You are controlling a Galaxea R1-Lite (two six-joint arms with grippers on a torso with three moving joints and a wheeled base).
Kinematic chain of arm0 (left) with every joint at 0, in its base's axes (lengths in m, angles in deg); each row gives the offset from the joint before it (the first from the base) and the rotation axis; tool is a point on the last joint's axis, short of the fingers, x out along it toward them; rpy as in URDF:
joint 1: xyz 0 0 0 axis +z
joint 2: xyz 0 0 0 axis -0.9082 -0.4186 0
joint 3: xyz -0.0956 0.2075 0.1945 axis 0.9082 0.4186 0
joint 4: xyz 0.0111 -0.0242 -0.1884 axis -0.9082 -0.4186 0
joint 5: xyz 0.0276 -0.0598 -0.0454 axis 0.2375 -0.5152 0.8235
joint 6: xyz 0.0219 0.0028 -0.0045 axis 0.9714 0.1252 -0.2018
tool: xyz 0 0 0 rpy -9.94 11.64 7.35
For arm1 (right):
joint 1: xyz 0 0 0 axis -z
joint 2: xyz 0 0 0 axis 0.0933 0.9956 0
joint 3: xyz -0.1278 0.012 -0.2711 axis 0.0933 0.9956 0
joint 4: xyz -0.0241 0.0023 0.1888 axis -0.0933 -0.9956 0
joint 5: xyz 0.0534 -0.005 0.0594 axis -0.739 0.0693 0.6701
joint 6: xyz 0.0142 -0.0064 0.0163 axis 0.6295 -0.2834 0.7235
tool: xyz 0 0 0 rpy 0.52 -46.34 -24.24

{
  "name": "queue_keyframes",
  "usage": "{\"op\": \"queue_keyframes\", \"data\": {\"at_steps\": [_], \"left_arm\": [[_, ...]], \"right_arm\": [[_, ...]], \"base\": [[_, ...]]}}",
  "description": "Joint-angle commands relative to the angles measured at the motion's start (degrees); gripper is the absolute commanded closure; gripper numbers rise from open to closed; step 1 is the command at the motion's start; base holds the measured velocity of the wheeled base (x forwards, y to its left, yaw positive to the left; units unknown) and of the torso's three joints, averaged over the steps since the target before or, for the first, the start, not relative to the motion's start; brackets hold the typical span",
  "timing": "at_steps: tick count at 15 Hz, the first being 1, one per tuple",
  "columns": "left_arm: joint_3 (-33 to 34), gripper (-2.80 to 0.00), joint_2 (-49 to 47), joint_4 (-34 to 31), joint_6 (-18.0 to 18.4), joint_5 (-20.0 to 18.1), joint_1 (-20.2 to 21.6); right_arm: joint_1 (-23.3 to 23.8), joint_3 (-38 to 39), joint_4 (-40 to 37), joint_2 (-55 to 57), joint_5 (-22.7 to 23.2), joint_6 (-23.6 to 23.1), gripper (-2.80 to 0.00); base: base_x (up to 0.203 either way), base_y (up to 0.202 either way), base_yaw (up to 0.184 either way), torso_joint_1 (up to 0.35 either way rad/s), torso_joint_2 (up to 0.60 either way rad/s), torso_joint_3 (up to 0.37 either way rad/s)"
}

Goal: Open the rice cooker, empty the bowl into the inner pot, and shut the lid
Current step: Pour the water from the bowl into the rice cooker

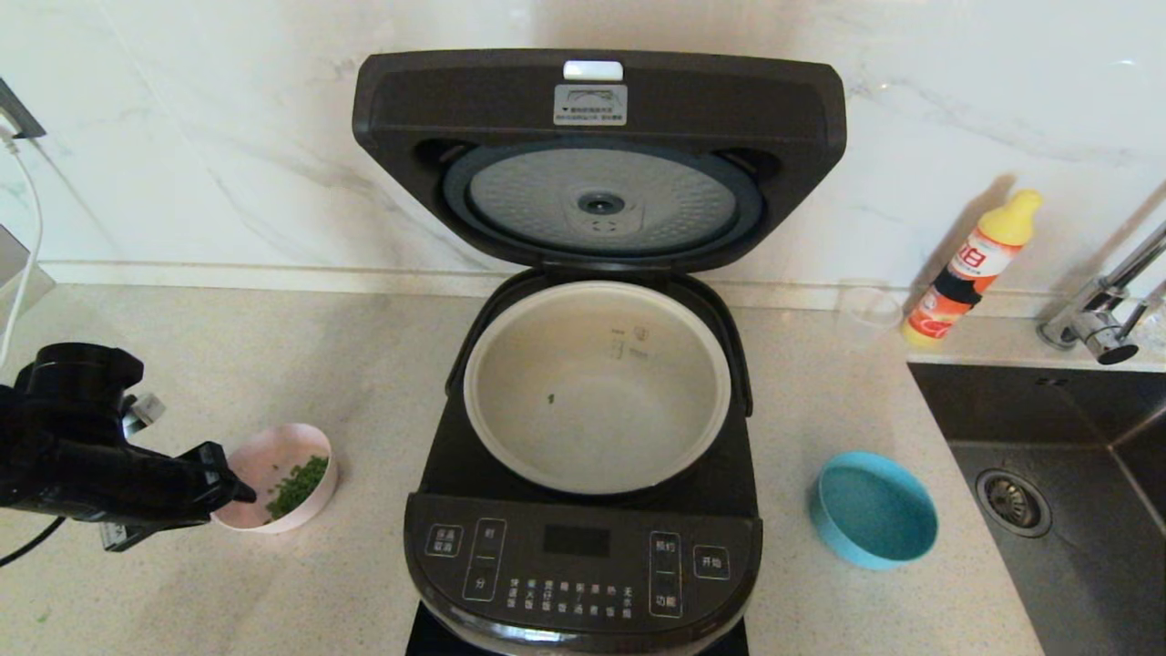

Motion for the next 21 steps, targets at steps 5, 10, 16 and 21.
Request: {"op": "queue_keyframes", "data": {"at_steps": [5, 10, 16, 21], "left_arm": [[0.82, 0.0, 0.03, 2.04, -1.17, -0.07, 0.01], [-1.08, 0.0, 7.14, 1.25, -5.55, -0.62, -0.16], [-17.92, 0.0, 15.39, -16.02, -7.61, -0.74, -7.66], [-35.31, 0.0, 14.87, -32.56, -7.75, -0.53, -18.61]], "right_arm": [[-0.01, 0.0, -0.03, -0.01, 0.0, 0.02, 0.0], [-0.01, 0.0, -0.03, -0.01, 0.08, 0.02, 0.0], [-0.01, 0.0, -0.03, -0.01, 0.09, 0.02, 0.0], [-0.01, 0.0, -0.03, -0.01, 0.01, 0.02, 0.0]], "base": [[0.0, 0.0, 0.0, 0.0, 0.0, 0.0], [0.0, 0.0, 0.0, 0.0, 0.0, 0.0], [0.0, 0.0, 0.0, 0.0, 0.0, 0.0], [0.0, 0.0, 0.0, 0.0, 0.0, 0.0]]}}
